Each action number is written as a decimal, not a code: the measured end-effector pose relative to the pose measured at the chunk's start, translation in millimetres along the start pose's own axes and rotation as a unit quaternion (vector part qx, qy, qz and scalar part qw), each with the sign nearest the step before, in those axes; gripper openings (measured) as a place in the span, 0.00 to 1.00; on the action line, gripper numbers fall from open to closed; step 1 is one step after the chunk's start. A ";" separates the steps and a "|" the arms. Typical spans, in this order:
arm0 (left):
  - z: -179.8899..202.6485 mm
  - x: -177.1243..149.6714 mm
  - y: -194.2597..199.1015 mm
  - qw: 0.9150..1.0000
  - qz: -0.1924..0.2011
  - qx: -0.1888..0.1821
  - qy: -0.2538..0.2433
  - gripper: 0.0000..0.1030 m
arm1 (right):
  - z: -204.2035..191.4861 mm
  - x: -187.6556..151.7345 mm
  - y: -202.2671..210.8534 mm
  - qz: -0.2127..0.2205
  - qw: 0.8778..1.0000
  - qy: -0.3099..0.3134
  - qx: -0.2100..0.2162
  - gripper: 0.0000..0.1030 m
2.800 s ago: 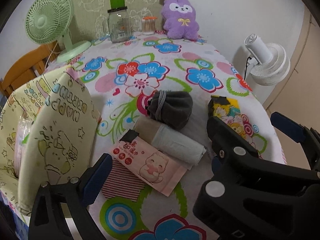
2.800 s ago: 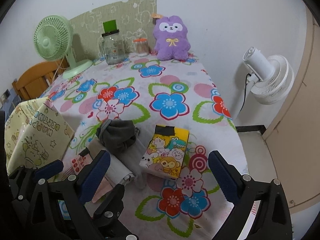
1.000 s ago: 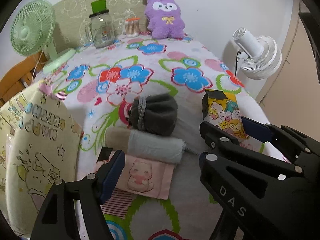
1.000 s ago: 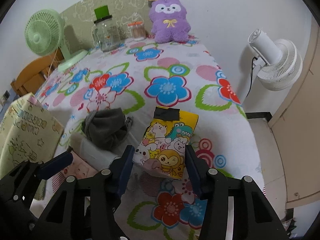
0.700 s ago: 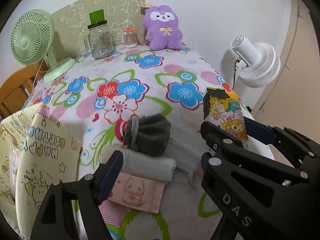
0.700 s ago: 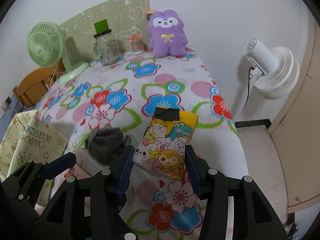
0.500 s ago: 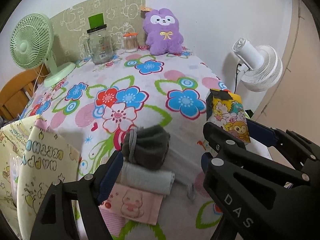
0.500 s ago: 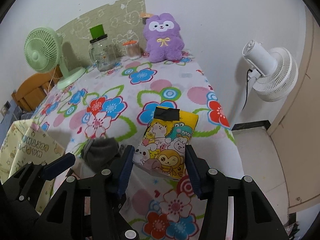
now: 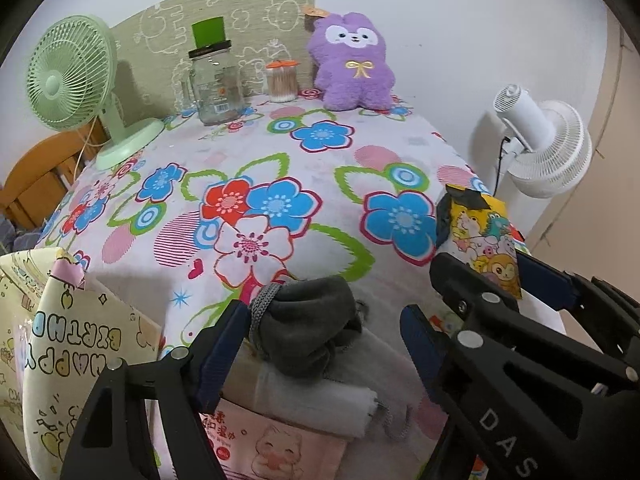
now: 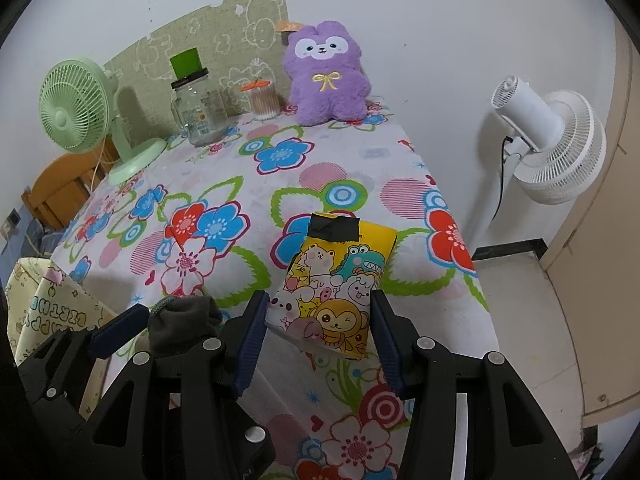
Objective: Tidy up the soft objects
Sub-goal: 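Grasp the grey sock bundle with the left tool while the right tool grasps the yellow cartoon pack, then carry the sock bundle with the left tool while the right tool carries the cartoon pack to the box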
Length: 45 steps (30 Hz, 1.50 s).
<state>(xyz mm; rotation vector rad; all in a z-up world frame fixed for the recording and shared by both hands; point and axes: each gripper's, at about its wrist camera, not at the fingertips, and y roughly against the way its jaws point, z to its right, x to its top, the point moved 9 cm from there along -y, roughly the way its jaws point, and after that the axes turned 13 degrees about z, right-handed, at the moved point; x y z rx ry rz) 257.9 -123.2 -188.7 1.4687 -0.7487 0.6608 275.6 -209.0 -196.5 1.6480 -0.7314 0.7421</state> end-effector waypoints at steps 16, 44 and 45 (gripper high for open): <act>-18.8 -5.7 -13.1 0.999 -0.015 0.033 0.011 0.44 | -7.0 -4.9 -13.6 -0.015 1.000 0.003 0.006 0.52; -3.9 -4.0 45.3 1.000 0.008 -0.015 -0.001 0.40 | -12.9 -1.5 50.5 0.018 1.000 0.005 -0.006 0.52; -3.7 -3.7 48.0 1.000 0.011 -0.016 -0.003 0.40 | -13.1 -1.3 52.8 0.020 1.000 0.006 -0.008 0.52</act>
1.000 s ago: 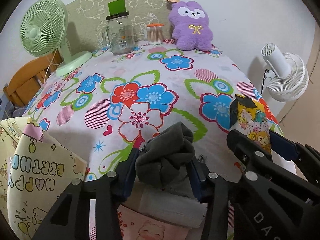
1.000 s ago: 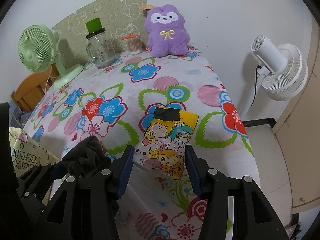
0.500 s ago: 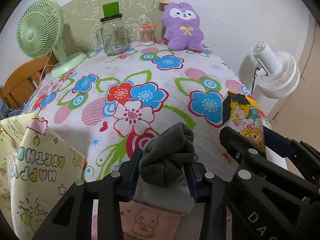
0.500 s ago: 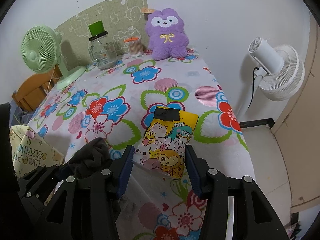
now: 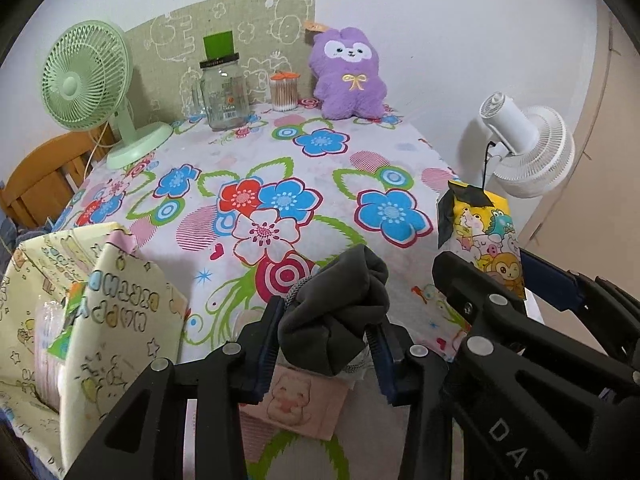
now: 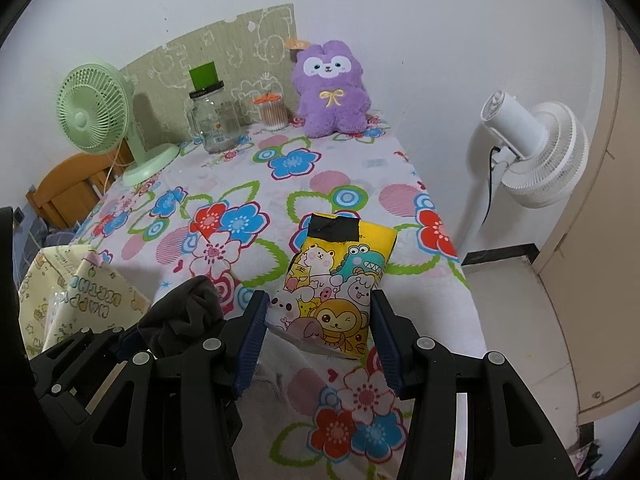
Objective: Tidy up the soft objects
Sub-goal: 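Carry the sock bundle with the left tool while the right tool carries the cartoon pack to the box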
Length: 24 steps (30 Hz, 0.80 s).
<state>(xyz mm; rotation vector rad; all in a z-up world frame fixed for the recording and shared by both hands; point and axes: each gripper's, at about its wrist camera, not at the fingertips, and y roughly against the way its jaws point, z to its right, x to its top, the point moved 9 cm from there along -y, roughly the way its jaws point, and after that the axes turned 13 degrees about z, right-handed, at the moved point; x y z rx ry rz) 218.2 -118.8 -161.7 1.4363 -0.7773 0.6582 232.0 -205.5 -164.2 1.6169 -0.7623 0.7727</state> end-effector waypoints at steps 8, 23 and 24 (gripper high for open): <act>-2.4 3.2 26.6 1.000 0.017 -0.012 0.000 0.40 | -8.2 4.9 27.5 0.018 1.000 0.005 -0.009 0.52; -11.8 8.5 76.8 0.999 0.030 -0.022 -0.003 0.40 | -25.4 16.4 84.5 0.050 0.998 0.010 -0.028 0.52; -12.7 9.5 80.9 0.999 0.033 -0.022 -0.004 0.40 | -26.5 17.1 88.0 0.052 0.998 0.010 -0.028 0.52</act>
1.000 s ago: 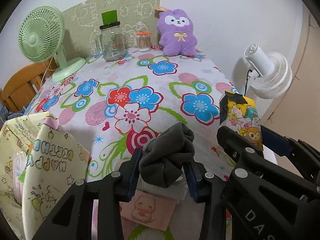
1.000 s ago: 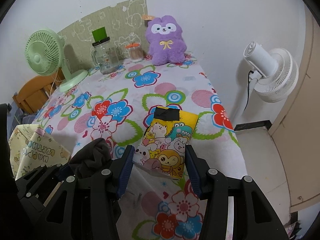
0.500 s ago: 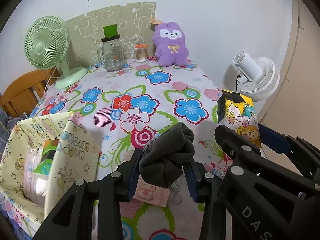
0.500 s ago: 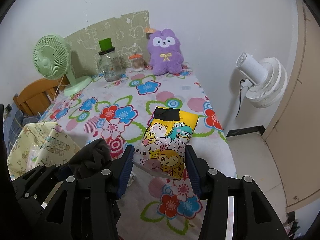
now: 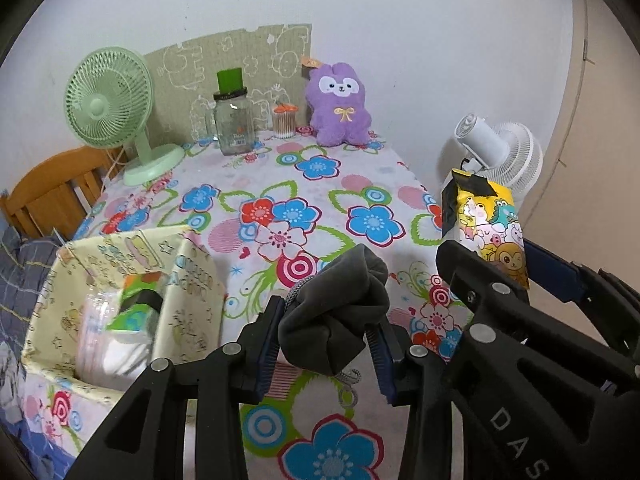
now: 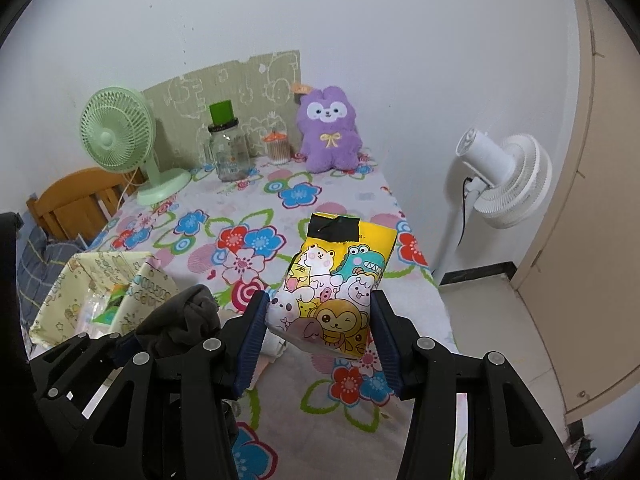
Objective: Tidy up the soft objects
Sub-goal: 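Carry the sock bundle with the left tool while the right tool carries the cartoon pack to the box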
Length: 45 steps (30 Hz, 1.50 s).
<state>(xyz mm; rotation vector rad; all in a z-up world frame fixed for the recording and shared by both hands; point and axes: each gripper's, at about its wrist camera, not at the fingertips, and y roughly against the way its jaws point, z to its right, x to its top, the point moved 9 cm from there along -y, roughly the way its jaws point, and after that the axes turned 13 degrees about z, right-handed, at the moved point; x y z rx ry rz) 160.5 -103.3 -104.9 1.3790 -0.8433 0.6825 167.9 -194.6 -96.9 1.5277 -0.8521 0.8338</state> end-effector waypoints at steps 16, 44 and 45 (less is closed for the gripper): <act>-22.7 19.1 54.5 0.999 0.043 0.006 -0.003 0.40 | -30.9 23.9 53.0 0.040 0.999 0.003 0.014 0.52; -105.5 28.0 64.8 0.997 0.047 0.053 0.017 0.40 | -120.9 36.3 37.3 0.037 0.997 0.027 0.070 0.53; -108.6 27.8 64.4 0.997 0.050 0.053 0.019 0.40 | -123.1 36.2 36.6 0.038 0.996 0.028 0.072 0.53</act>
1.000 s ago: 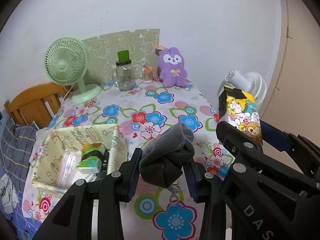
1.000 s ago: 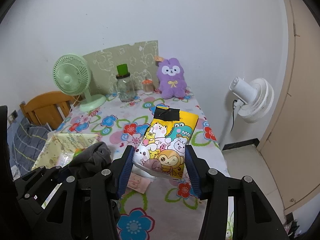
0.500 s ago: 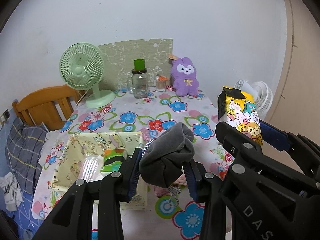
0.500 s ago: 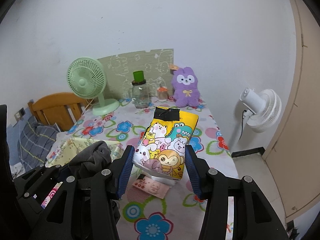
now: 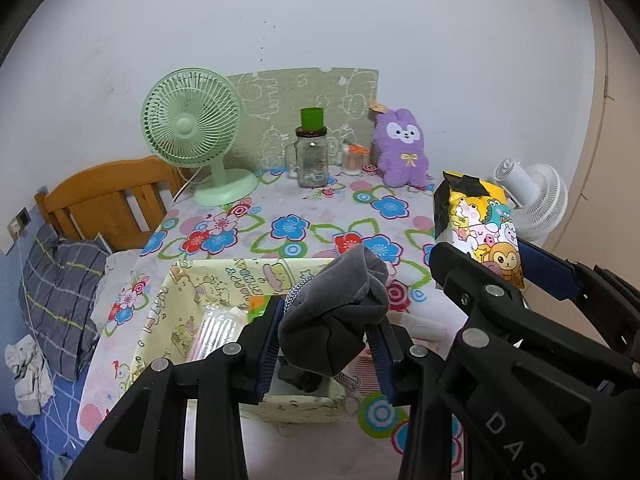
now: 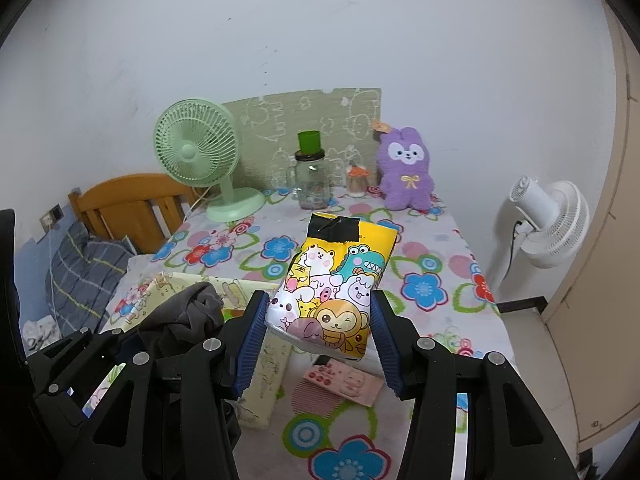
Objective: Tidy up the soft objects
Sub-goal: 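Carry the sock bundle with the left tool while the right tool carries the cartoon pack to the box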
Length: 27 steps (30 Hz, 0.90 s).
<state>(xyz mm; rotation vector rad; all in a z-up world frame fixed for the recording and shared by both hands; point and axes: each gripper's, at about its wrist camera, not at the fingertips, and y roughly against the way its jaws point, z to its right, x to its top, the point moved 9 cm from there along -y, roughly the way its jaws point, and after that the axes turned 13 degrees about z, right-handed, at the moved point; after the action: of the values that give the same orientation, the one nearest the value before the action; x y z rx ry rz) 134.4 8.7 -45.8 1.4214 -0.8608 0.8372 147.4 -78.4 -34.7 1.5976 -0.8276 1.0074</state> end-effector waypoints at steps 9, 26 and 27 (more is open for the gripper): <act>-26.7 -6.1 -12.7 1.000 -0.006 0.009 0.006 0.41 | -25.0 -6.6 -19.9 -0.012 1.000 0.004 0.017 0.53; -65.4 -30.1 -45.6 0.999 -0.043 0.024 0.012 0.40 | -60.2 -33.0 -67.1 -0.054 0.998 0.012 0.031 0.53; -67.4 -32.0 -47.4 0.999 -0.046 0.024 0.012 0.40 | -61.8 -35.0 -69.8 -0.057 0.998 0.013 0.031 0.53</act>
<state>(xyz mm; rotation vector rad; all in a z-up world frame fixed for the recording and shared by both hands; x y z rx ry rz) 161.7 77.3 -94.4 1.4784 -0.7553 0.8080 182.4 -1.0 -86.6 1.6621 -0.6852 0.9770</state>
